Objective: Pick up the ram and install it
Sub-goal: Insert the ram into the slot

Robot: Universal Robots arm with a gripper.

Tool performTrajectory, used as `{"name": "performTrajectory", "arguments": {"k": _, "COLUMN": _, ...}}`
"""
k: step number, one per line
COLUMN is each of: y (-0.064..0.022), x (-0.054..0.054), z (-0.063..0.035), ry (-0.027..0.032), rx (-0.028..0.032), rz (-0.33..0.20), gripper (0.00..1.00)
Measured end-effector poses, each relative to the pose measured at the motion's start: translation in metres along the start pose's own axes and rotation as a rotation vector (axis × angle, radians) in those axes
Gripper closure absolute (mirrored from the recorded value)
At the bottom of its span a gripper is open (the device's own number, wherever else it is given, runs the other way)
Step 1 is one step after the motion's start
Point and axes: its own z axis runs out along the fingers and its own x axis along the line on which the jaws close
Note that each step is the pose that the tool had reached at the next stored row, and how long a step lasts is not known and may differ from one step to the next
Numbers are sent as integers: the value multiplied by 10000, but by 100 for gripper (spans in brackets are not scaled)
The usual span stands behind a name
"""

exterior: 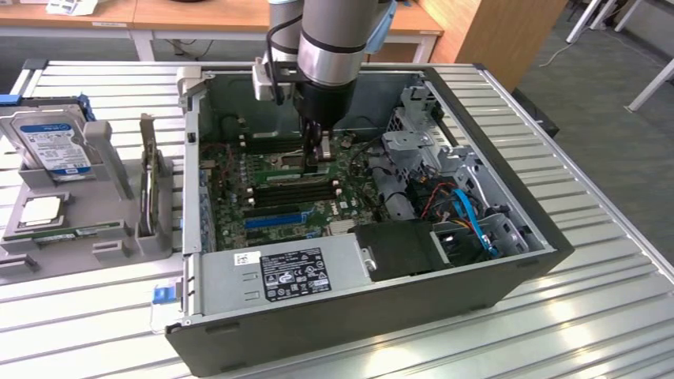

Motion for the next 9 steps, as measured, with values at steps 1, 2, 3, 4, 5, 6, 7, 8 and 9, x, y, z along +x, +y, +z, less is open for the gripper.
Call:
{"name": "performTrajectory", "arguments": {"k": 1, "y": 0, "x": 0, "z": 6, "ry": 0, "rx": -1, "rz": 0, "gripper": 88}}
{"name": "performTrajectory", "arguments": {"k": 2, "y": 0, "x": 0, "z": 14, "ry": 0, "rx": 0, "rz": 1, "gripper": 88}}
{"name": "performTrajectory", "arguments": {"k": 3, "y": -1, "x": 0, "z": 20, "ry": -1, "rx": 0, "rz": 0, "gripper": 88}}
{"name": "performTrajectory", "arguments": {"k": 4, "y": -1, "x": 1, "z": 27, "ry": -1, "rx": 0, "rz": 0, "gripper": 88}}
{"name": "performTrajectory", "arguments": {"k": 5, "y": -1, "x": 1, "z": 33, "ry": 0, "rx": 0, "rz": 0, "gripper": 88}}
{"name": "performTrajectory", "arguments": {"k": 6, "y": -1, "x": 1, "z": 39, "ry": -1, "rx": -1, "rz": 0, "gripper": 88}}
{"name": "performTrajectory", "arguments": {"k": 7, "y": -2, "x": 1, "z": 45, "ry": 0, "rx": 0, "rz": -1, "gripper": 88}}
{"name": "performTrajectory", "arguments": {"k": 8, "y": -2, "x": 2, "z": 51, "ry": 1, "rx": -1, "rz": 0, "gripper": 88}}
{"name": "performTrajectory", "arguments": {"k": 9, "y": -2, "x": 2, "z": 57, "ry": 0, "rx": 0, "rz": 0, "gripper": 88}}
